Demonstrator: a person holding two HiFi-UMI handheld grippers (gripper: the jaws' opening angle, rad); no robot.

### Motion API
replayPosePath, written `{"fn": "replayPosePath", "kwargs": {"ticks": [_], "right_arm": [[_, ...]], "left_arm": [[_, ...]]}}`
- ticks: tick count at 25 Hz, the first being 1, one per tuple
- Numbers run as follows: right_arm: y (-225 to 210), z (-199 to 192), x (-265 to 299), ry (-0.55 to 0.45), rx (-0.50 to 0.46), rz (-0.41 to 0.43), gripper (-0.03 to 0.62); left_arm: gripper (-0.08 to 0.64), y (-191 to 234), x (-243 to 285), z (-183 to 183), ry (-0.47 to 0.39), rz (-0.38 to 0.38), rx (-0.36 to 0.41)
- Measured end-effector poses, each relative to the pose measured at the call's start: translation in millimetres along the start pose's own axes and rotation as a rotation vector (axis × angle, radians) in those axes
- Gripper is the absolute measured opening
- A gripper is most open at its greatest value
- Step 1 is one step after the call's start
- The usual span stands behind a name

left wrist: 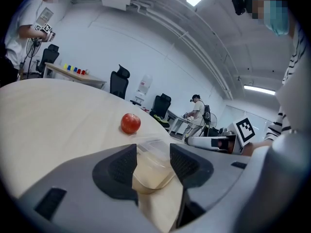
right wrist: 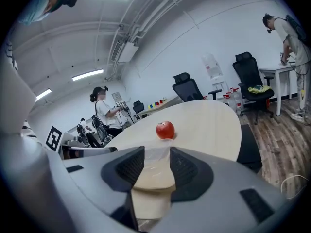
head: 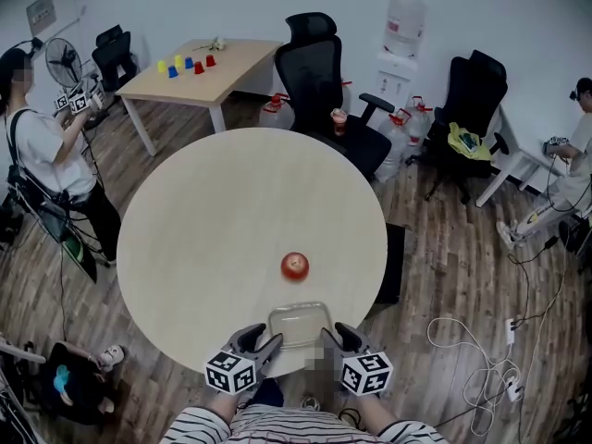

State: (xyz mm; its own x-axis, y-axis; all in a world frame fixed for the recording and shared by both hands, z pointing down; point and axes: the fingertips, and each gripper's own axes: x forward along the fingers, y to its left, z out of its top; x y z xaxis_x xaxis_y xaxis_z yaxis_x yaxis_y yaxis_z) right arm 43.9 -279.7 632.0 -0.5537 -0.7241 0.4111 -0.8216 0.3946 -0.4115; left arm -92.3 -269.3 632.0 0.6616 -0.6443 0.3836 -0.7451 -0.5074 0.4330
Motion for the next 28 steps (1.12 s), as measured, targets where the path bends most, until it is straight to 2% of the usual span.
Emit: {"fn": "replayPosePath", "kwargs": {"ticks": [5,14,28], "right_arm": [[10,10,-17,-0.052,-0.001,0.010,0.170],[21,38,-49,-0.167,-0.009,0.020,0.070],[35,45,-105,-0.237,-0.031,0.020,0.041]], "left_arm": [[0.193,-10,-12,8,-0.039,0.001,0.012],[0.193,-35,-39,37,-0.154,0.018,0.051],[0.193,-84,-69,38,-0.230,0.005,0.092]]}}
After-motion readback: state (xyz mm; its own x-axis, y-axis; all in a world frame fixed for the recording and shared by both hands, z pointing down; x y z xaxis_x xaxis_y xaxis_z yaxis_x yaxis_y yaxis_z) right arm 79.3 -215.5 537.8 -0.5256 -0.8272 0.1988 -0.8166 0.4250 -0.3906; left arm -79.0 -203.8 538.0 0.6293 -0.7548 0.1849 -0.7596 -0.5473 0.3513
